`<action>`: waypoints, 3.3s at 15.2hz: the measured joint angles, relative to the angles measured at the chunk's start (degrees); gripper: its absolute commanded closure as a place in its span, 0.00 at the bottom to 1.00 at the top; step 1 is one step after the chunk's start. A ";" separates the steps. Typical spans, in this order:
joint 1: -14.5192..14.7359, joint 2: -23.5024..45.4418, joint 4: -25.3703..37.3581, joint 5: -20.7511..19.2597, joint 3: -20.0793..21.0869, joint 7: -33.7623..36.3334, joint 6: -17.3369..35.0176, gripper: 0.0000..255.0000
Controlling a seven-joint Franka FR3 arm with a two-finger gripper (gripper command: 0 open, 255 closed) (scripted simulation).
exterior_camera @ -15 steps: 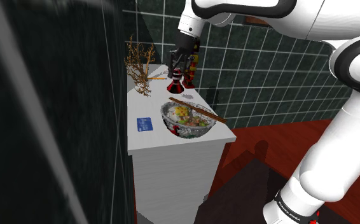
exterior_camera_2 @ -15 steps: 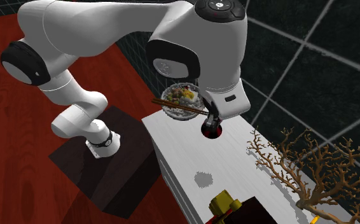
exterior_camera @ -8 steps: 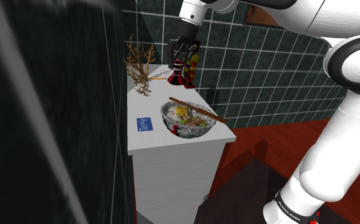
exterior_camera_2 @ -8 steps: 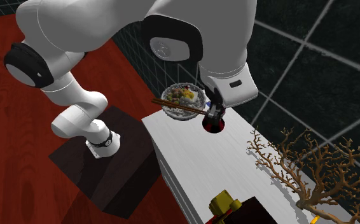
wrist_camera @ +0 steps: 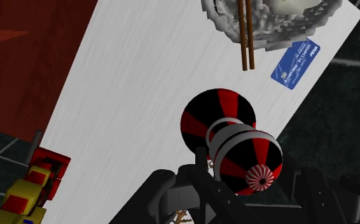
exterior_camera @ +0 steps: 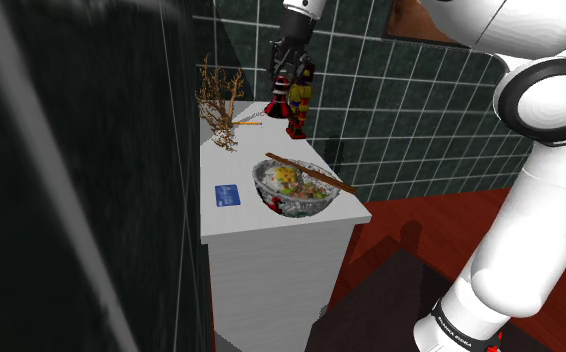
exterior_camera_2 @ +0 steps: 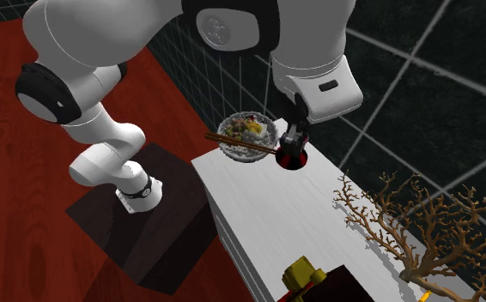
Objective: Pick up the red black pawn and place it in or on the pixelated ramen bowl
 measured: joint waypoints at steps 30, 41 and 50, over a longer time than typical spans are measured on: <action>5.31 -27.35 -33.25 5.61 5.40 9.10 8.41 1.00; 5.49 -28.83 -38.73 6.11 5.47 8.16 12.37 1.00; 5.33 -28.40 -36.11 5.88 5.11 8.29 10.18 0.00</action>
